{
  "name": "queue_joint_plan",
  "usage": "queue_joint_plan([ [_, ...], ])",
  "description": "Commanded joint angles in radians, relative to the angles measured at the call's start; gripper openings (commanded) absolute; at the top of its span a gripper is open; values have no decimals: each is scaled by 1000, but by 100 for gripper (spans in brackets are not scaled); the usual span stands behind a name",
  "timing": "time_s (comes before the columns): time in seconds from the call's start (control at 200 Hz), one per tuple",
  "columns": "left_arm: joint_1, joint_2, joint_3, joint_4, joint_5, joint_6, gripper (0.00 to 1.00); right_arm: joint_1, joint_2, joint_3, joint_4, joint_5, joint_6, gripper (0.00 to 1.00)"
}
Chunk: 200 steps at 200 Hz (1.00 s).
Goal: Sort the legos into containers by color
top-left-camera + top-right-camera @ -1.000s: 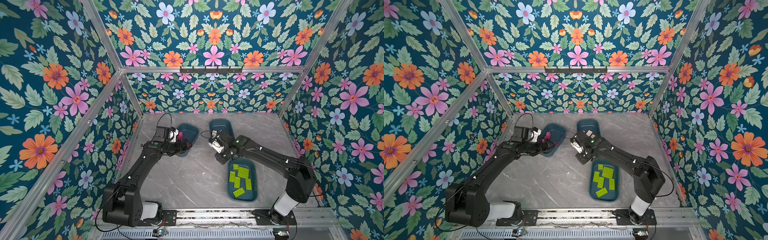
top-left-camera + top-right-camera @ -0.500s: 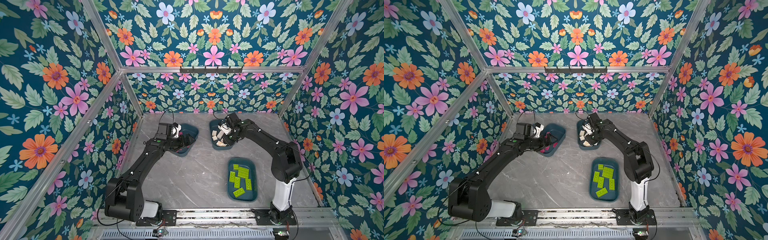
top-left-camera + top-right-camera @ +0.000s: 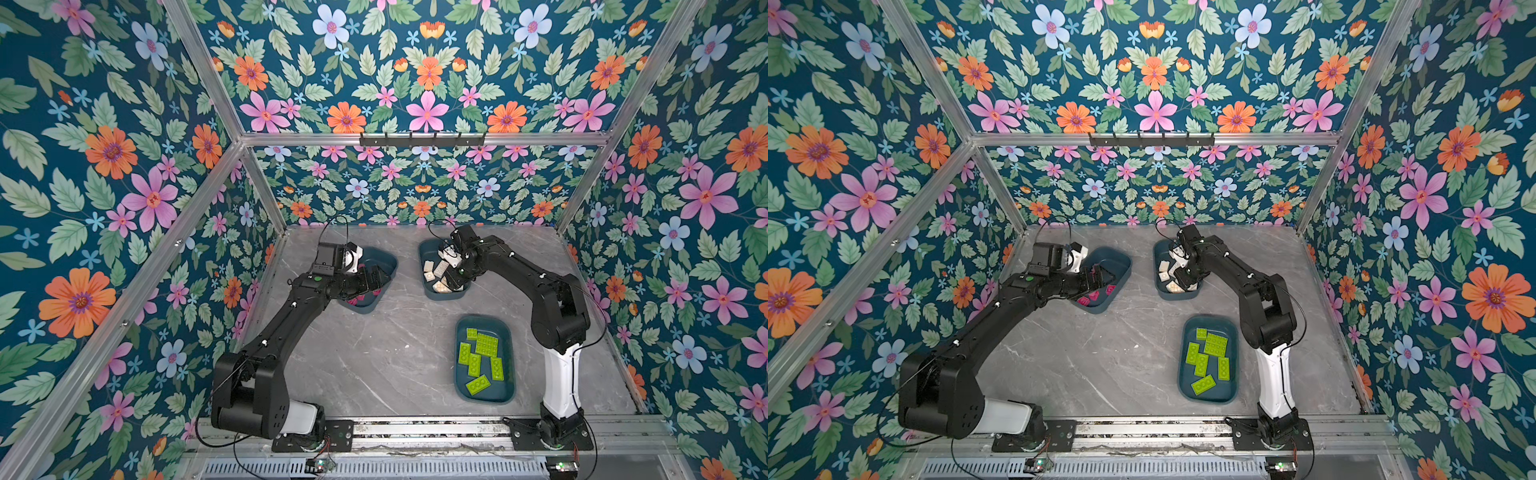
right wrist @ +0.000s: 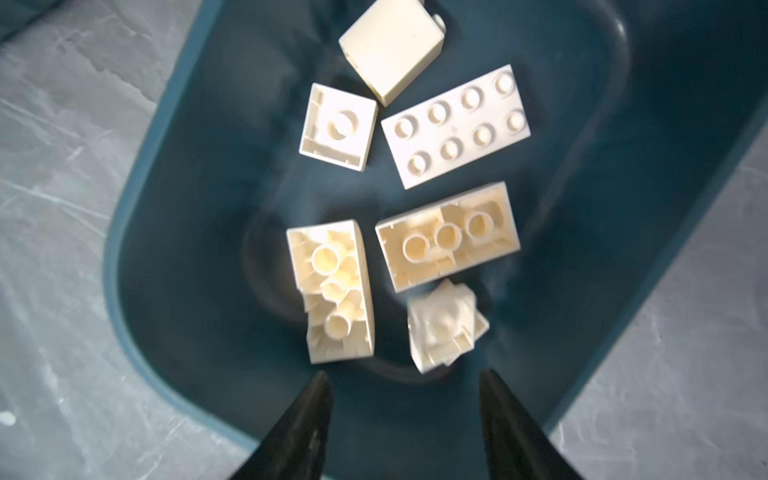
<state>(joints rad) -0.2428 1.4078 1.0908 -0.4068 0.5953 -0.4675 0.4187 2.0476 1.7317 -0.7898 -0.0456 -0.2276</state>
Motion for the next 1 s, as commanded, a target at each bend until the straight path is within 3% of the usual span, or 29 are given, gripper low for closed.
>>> queue_joint_plan([
  [0.0,10,2,40,-76,-64,72,100,-11,-64,-18,-9,-47,2,60],
  [0.125,56,3,108,-180,-160,177,100,-37,-186,-108,38,-115,21,63],
  [0.305,206,-5,140,-192,-270,289,100,-128,-379,-314,171,-185,78,73],
  [0.575,372,1,-54,174,-459,314,100,-364,-656,-697,510,-141,206,88],
  [0.725,400,-21,-226,418,-562,326,100,-443,-710,-878,686,-31,222,90],
  [0.96,415,-29,-452,706,-620,325,100,-477,-717,-1113,1061,79,276,94],
  [0.995,416,-31,-485,747,-625,325,100,-486,-710,-1110,1046,74,305,98],
])
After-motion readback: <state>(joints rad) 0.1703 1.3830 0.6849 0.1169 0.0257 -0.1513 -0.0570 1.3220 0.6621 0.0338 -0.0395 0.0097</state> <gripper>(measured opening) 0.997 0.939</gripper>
